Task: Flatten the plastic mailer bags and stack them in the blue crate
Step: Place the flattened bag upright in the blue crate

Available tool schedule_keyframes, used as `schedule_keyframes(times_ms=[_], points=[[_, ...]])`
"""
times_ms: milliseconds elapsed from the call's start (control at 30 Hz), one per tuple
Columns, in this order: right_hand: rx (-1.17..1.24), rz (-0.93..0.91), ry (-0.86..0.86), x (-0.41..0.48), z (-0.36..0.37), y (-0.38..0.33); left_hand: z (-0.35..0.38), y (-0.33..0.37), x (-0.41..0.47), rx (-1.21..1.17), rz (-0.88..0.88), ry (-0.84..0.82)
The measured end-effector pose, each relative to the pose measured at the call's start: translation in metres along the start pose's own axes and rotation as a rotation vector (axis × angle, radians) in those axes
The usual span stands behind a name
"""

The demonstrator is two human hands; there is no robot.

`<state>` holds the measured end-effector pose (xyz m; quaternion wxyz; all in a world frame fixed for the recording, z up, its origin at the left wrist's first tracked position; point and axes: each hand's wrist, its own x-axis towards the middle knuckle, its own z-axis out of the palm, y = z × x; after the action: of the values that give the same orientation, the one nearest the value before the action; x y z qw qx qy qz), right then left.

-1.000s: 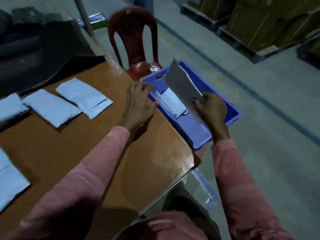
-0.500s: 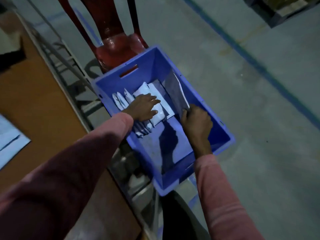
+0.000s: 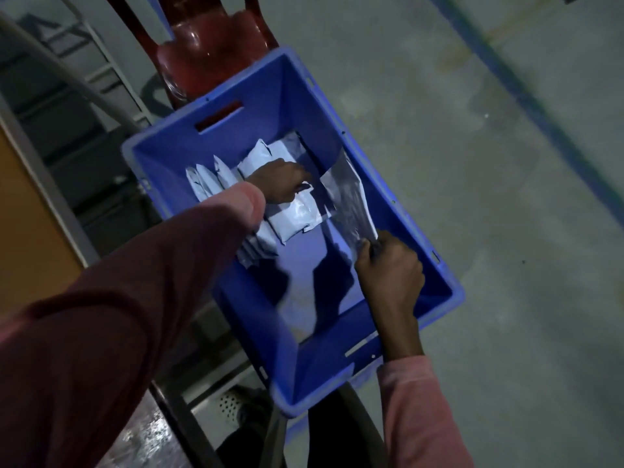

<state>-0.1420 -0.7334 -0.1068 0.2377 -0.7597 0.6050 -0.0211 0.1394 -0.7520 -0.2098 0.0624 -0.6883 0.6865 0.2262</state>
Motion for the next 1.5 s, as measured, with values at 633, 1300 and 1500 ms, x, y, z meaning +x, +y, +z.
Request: schedule_keyframes(times_ms=[633, 1300, 1500], points=[[0.028, -0.034, -0.168, 0.005, 0.059, -0.033, -0.009, -0.025, 0.01, -0.065, -0.396, 0.048], [0.186, -0.267, -0.782, 0.072, 0.13, -0.079, 0.032, -0.006, -0.052, 0.016, -0.203, 0.087], [0.056, -0.223, -0.487, 0.11, 0.111, -0.058, 0.045, -0.005, -0.064, 0.037, -0.332, -0.084]])
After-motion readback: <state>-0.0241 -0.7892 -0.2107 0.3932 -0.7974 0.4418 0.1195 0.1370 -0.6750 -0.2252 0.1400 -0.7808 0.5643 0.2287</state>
